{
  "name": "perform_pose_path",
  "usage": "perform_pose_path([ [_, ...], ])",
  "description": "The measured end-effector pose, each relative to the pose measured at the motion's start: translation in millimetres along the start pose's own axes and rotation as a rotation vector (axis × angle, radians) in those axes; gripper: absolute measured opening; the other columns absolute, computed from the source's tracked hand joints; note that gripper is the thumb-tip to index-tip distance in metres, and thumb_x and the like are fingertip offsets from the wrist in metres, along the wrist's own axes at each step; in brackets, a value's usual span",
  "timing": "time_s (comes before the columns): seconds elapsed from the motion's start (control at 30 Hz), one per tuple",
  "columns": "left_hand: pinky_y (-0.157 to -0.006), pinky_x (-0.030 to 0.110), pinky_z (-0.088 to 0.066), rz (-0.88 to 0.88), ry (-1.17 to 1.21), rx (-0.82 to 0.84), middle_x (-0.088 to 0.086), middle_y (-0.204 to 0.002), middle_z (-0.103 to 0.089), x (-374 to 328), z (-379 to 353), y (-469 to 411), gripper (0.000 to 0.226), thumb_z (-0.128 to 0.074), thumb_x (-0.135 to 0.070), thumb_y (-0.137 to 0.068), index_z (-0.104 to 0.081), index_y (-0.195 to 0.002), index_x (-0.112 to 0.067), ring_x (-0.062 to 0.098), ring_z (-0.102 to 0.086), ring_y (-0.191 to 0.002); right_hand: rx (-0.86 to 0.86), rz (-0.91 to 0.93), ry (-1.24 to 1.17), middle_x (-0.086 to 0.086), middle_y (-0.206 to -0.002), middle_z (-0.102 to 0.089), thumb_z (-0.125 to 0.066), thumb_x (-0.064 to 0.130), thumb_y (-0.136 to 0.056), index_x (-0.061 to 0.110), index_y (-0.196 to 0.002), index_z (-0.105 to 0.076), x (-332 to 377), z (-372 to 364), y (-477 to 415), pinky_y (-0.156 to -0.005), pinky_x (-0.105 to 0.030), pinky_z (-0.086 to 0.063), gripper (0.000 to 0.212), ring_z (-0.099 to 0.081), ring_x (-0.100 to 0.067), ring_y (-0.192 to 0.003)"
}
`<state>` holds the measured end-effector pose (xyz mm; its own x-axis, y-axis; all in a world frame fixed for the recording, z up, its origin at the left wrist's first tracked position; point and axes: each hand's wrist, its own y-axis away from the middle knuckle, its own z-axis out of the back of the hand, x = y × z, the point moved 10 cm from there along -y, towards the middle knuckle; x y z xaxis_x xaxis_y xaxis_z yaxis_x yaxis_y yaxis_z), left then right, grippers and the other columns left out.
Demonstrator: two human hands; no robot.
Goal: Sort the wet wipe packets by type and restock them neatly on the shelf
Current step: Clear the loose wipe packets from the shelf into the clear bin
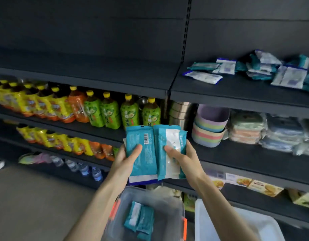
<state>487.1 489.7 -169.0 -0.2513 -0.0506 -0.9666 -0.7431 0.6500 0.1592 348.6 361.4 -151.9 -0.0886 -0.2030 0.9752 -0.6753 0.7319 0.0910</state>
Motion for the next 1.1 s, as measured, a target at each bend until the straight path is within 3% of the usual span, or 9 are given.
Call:
perform_pose_path([
  [0.13,-0.070,0.031,-0.058,0.111,-0.089,0.054,0.001,-0.100,-0.073,57,66,-31,0.019,-0.061,-0.011,-0.089,-0.061,-0.105,-0.021,0.015,-0.070,-0.085,-0.115,-0.125,0.017,-0.005,-0.108,-0.071,-0.069,0.013,-0.085,0.014,-0.118,-0.057,-95,-23,-11,-0.086,-0.038,-0.055,0.035,-0.069,-0.023,-0.097],
  [0.27,-0.080,0.038,-0.053,0.235,-0.248,0.108,0.007,-0.110,-0.068,135,117,-62,0.018,-0.061,-0.012,-0.091,-0.055,-0.104,-0.022,0.021,-0.067,-0.093,-0.210,-0.256,0.101,0.003,-0.097,-0.067,-0.064,0.013,-0.089,0.019,-0.108,-0.054,-193,-31,-13,-0.082,-0.032,-0.051,0.023,-0.064,-0.015,-0.087],
  [0.37,-0.078,0.030,-0.049,0.310,-0.368,0.151,0.003,-0.113,-0.063,199,137,-79,0.025,-0.059,-0.019,-0.093,-0.046,-0.114,-0.021,0.017,-0.063,-0.096,-0.290,-0.293,0.228,0.004,-0.092,-0.059,-0.061,0.010,-0.091,0.015,-0.106,-0.043,-255,-23,-13,-0.072,-0.021,-0.050,0.024,-0.059,-0.013,-0.083],
  [0.47,-0.064,0.019,-0.045,0.386,-0.462,0.197,-0.004,-0.107,-0.059,267,147,-89,0.031,-0.055,-0.023,-0.095,-0.036,-0.119,-0.023,0.007,-0.059,-0.087,-0.303,-0.369,0.386,0.000,-0.097,-0.055,-0.062,0.014,-0.091,0.015,-0.111,-0.034,-326,-15,-15,-0.074,-0.030,-0.053,0.035,-0.059,-0.020,-0.088],
  [0.6,-0.065,0.015,-0.043,0.457,-0.599,0.248,-0.003,-0.109,-0.053,362,158,-106,0.029,-0.051,-0.016,-0.097,-0.035,-0.121,-0.021,0.003,-0.053,-0.085,-0.345,-0.492,0.484,0.001,-0.102,-0.055,-0.060,0.015,-0.092,0.015,-0.122,-0.031,-423,5,-19,-0.070,-0.033,-0.054,0.041,-0.061,-0.023,-0.092],
  [0.73,-0.082,0.023,-0.045,0.514,-0.742,0.242,0.000,-0.125,-0.052,448,174,-122,0.050,-0.056,-0.018,-0.094,-0.031,-0.137,-0.018,0.016,-0.056,-0.107,-0.373,-0.623,0.535,-0.001,-0.111,-0.054,-0.059,0.023,-0.089,0.029,-0.116,-0.031,-513,26,-27,-0.078,-0.045,-0.057,0.040,-0.061,-0.023,-0.094],
  [0.87,-0.078,0.029,-0.045,0.551,-0.799,0.199,0.004,-0.123,-0.054,516,191,-146,0.055,-0.061,-0.014,-0.091,-0.032,-0.137,-0.017,0.021,-0.057,-0.103,-0.375,-0.675,0.595,-0.001,-0.110,-0.051,-0.059,0.034,-0.077,0.035,-0.101,-0.032,-593,42,-41,-0.080,-0.054,-0.053,0.037,-0.058,-0.025,-0.096],
  [1.0,-0.086,0.032,-0.045,0.509,-0.795,0.170,-0.002,-0.119,-0.055,568,202,-170,0.057,-0.064,-0.015,-0.088,-0.036,-0.138,-0.019,0.021,-0.056,-0.102,-0.415,-0.657,0.653,-0.005,-0.110,-0.047,-0.063,0.018,-0.085,0.013,-0.113,-0.041,-630,53,-60,-0.086,-0.044,-0.047,0.036,-0.052,-0.024,-0.094],
  [1.1,-0.103,0.036,-0.038,0.470,-0.841,0.194,0.005,-0.137,-0.048,602,205,-181,0.062,-0.061,-0.015,-0.091,-0.030,-0.145,-0.017,0.025,-0.049,-0.122,-0.400,-0.633,0.705,-0.006,-0.114,-0.041,-0.062,0.017,-0.087,0.007,-0.123,-0.043,-660,59,-71,-0.090,-0.033,-0.040,0.042,-0.046,-0.025,-0.104],
])
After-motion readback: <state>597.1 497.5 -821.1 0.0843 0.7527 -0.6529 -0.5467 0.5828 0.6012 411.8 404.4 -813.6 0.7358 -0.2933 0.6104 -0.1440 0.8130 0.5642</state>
